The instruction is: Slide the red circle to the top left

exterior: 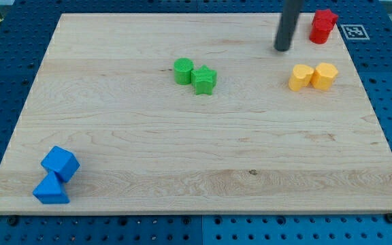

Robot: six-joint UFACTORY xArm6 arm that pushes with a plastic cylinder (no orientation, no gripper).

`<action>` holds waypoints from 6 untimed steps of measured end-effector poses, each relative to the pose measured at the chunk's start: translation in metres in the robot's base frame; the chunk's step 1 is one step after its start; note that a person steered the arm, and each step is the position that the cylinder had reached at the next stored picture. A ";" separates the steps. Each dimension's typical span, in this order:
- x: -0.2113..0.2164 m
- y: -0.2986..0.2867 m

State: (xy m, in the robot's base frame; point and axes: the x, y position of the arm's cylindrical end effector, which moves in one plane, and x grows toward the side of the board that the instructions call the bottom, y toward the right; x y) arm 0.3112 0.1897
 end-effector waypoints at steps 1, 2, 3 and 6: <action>0.002 0.014; 0.005 0.069; 0.002 0.149; -0.053 0.139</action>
State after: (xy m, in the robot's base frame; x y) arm 0.2579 0.3286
